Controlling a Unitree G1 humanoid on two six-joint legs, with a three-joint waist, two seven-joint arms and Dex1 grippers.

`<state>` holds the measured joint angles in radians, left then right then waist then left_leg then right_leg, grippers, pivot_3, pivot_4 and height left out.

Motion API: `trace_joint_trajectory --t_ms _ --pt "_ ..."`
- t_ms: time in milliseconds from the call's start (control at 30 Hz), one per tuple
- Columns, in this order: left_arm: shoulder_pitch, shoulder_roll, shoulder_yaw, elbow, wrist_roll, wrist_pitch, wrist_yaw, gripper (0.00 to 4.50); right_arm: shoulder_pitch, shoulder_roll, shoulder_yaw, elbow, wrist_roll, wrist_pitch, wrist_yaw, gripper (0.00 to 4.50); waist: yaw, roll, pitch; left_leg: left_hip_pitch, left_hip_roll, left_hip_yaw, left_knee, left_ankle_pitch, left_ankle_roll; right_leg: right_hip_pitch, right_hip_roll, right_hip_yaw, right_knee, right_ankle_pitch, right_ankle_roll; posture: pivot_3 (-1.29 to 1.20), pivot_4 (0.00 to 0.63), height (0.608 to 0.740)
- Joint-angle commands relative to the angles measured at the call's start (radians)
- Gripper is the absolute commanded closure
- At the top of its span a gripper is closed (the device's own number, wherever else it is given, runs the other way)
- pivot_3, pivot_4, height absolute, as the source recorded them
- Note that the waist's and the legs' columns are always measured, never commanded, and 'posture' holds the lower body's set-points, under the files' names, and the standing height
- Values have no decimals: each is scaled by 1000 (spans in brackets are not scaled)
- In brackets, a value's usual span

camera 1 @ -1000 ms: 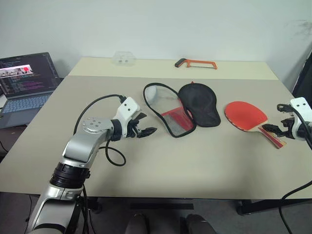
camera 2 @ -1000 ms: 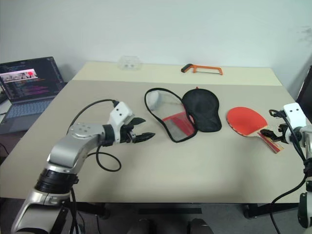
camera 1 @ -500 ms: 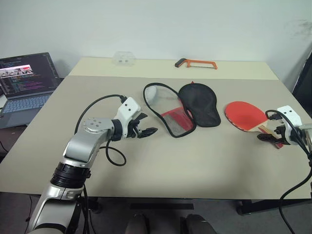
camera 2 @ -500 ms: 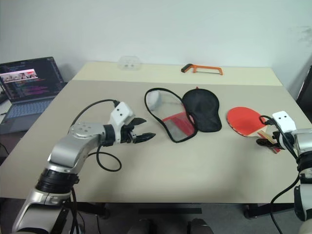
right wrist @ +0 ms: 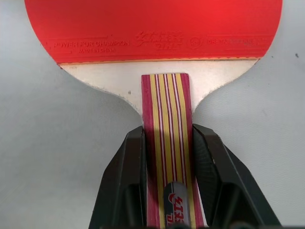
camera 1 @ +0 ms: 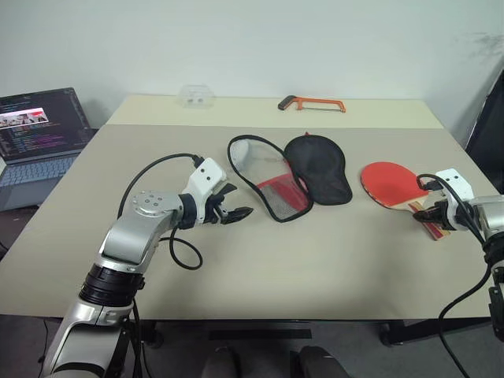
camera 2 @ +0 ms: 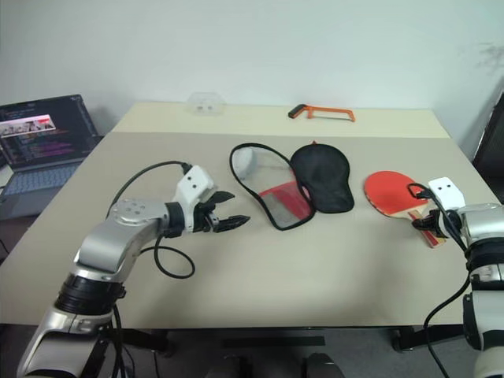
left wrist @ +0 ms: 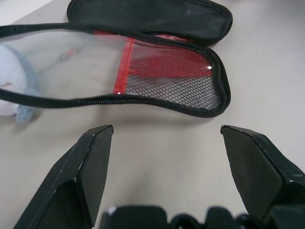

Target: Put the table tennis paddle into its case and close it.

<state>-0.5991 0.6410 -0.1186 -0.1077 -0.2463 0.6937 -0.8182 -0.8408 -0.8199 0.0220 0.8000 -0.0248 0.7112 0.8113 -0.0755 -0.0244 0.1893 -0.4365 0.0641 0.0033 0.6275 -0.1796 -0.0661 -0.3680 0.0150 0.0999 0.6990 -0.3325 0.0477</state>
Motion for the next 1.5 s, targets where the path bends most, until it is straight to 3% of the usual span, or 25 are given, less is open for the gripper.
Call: trace_joint_trajectory --t_ms 33,300,400,633,833,1233,1500 --pt "-1 15 32 -46 -7 2 7 537 -32 23 -56 -28 34 29 -60 3488 -5 0 0 0 0 0 0 0 0 0 0 0 0 0 0 0 150 740" --pt "13 18 40 -60 -8 11 18 537 -137 76 -124 -277 78 185 -193 3489 -11 5 3 0 -1 1 0 0 0 -2 0 3 2 0 0 0 150 740" --pt "16 16 39 -64 -9 15 23 537 -204 132 -109 -286 78 180 -241 3489 -11 5 3 0 -1 1 -2 0 0 -4 0 3 2 0 0 0 150 740" --pt "26 9 38 -85 -14 30 39 537 -429 342 -93 13 70 -17 -389 3489 -7 5 3 -2 -1 1 -3 0 0 -5 -1 1 0 0 -1 0 150 740" --pt "70 12 58 -145 -25 63 67 537 -507 489 -103 232 83 -142 -452 3489 -5 5 3 -6 -1 0 -3 0 0 -7 -1 -1 0 0 -1 0 150 740" --pt "128 24 85 -230 -45 123 115 537 -514 546 -135 398 91 -223 -544 3489 3 5 3 -13 -1 -1 -1 0 0 -13 -2 -2 2 0 -1 0 150 740" --pt "136 33 84 -235 -50 127 124 537 -528 548 -132 395 98 -107 -510 3489 2 5 3 -13 -1 -1 -1 0 0 -13 -2 -2 3 0 -1 0 150 740"
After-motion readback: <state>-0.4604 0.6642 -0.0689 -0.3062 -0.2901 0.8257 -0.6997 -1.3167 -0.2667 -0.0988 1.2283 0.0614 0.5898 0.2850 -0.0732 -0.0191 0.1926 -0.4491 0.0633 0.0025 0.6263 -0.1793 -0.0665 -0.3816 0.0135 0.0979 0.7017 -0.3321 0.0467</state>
